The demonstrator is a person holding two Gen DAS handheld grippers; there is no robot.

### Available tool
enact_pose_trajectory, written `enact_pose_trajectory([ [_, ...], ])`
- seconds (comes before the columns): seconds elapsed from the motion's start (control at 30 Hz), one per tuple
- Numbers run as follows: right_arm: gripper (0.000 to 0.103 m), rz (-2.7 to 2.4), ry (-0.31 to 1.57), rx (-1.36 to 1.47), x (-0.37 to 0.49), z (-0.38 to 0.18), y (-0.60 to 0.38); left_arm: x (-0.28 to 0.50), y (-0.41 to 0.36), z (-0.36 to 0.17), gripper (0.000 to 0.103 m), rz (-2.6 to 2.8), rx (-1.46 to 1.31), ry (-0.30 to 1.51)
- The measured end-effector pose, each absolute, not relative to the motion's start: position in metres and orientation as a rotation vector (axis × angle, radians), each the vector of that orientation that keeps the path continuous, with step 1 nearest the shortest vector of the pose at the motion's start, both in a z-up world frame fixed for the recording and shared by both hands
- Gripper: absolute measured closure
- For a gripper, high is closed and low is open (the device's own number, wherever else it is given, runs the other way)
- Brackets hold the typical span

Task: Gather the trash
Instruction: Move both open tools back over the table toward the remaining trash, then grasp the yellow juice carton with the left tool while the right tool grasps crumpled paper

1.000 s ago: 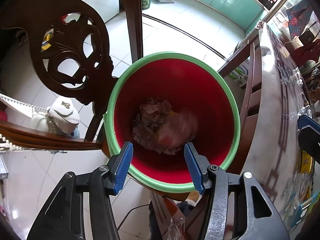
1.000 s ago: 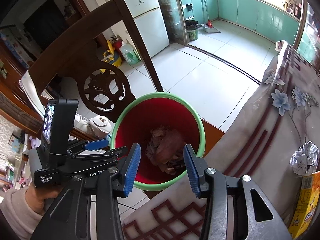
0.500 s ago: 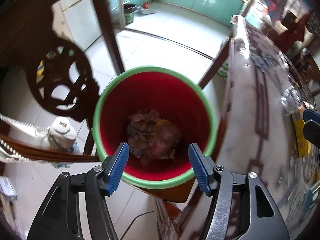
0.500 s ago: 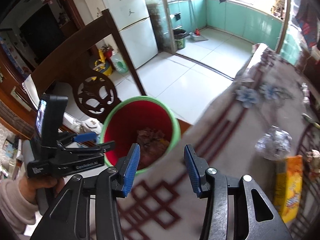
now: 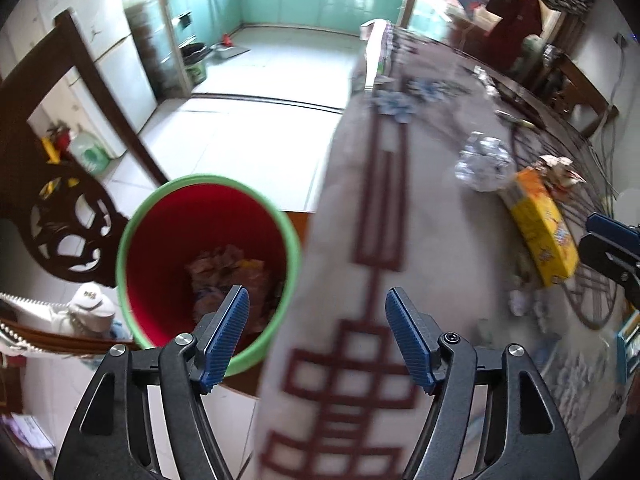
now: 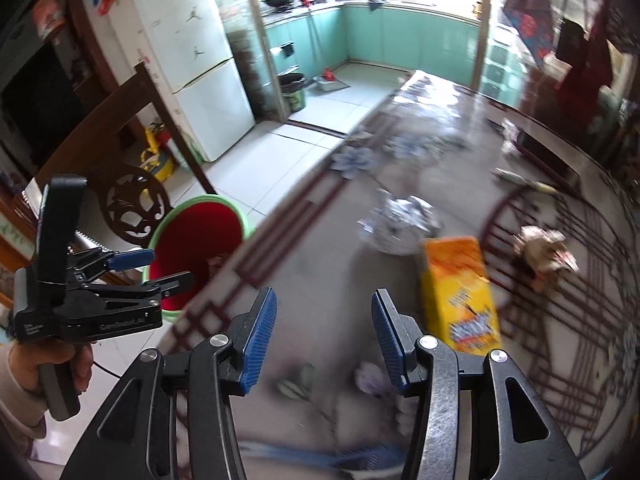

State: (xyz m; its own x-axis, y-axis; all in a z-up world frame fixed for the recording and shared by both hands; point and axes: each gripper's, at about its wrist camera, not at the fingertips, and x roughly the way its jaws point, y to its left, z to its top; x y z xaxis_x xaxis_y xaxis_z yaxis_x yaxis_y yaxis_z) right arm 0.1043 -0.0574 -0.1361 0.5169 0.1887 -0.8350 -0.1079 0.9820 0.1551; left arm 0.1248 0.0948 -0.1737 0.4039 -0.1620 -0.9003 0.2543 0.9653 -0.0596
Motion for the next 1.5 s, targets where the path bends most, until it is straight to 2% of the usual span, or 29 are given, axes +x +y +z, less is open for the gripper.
enact_pose_trajectory([
  [0.47, 0.055, 0.001, 0.955, 0.091, 0.078, -0.136, -0.179, 0.097, 0.010, -0.164, 0.029, -0.344, 0.130, 1.117],
  [0.67, 0.052, -0.072, 0.923, 0.130, 0.110, -0.141, -0.239, 0.086, -0.025, -0.166, 0.029, -0.371, 0.145, 1.136],
  [0.77, 0.051, -0.054, 0.966, 0.146, 0.135, -0.157, -0.257, 0.083, -0.041, -0.165, 0.029, -0.392, 0.128, 1.149],
  [1.13, 0.051, 0.031, 1.034, 0.159, 0.172, -0.197, -0.267, 0.083, -0.082, -0.158, 0.027, -0.404, 0.054, 1.179],
  [1.17, 0.053, 0.043, 1.050, 0.162, 0.174, -0.200, -0.268, 0.085, -0.085, -0.158, 0.027, -0.400, 0.053, 1.183],
  [1.2, 0.066, 0.058, 1.058, 0.166, 0.176, -0.202, -0.269, 0.087, -0.087, -0.159, 0.027, -0.397, 0.052, 1.185],
  [1.27, 0.085, 0.076, 1.072, 0.161, 0.176, -0.207, -0.269, 0.092, -0.094, -0.161, 0.027, -0.393, 0.047, 1.192],
  [1.37, 0.094, 0.083, 1.061, 0.178, 0.171, -0.207, -0.275, 0.100, -0.104, -0.164, 0.027, -0.396, 0.041, 1.202],
  [1.5, 0.097, 0.074, 1.028, 0.216, 0.158, -0.199, -0.286, 0.115, -0.124, -0.171, 0.027, -0.411, 0.043, 1.218],
])
